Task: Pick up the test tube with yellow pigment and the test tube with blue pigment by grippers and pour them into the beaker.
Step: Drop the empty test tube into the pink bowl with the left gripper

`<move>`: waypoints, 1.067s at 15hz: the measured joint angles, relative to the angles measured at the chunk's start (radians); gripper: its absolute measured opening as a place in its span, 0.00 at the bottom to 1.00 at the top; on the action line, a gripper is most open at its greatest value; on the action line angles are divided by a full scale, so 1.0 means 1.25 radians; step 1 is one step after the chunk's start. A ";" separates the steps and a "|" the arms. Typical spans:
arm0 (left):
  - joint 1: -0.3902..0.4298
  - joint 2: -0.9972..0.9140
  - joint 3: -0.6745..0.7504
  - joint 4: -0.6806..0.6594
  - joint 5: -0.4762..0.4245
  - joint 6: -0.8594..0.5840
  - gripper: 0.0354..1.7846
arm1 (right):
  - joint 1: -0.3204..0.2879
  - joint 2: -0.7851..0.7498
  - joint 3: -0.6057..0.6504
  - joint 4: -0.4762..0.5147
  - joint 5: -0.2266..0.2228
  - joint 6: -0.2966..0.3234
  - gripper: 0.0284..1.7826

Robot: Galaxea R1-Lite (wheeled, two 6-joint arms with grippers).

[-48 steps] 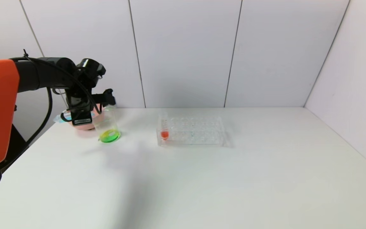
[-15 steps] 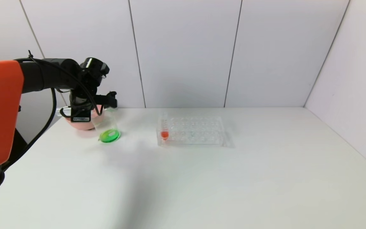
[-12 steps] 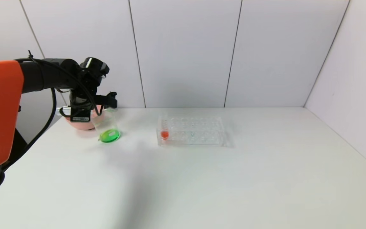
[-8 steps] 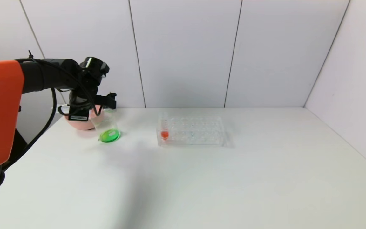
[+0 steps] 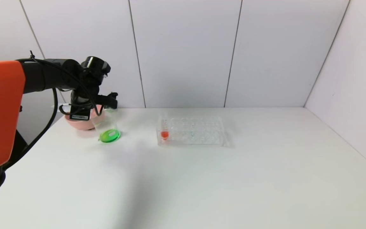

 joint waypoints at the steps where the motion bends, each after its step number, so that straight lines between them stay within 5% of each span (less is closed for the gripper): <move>1: 0.000 -0.005 0.000 0.000 -0.017 -0.027 0.26 | 0.000 0.000 0.000 0.000 0.000 0.000 1.00; 9: 0.031 -0.075 0.028 -0.073 -0.345 -0.654 0.26 | 0.000 0.000 0.000 0.000 0.000 0.000 1.00; 16: 0.078 -0.110 0.053 -0.312 -0.361 -1.173 0.26 | 0.000 0.000 0.000 0.000 0.000 0.000 1.00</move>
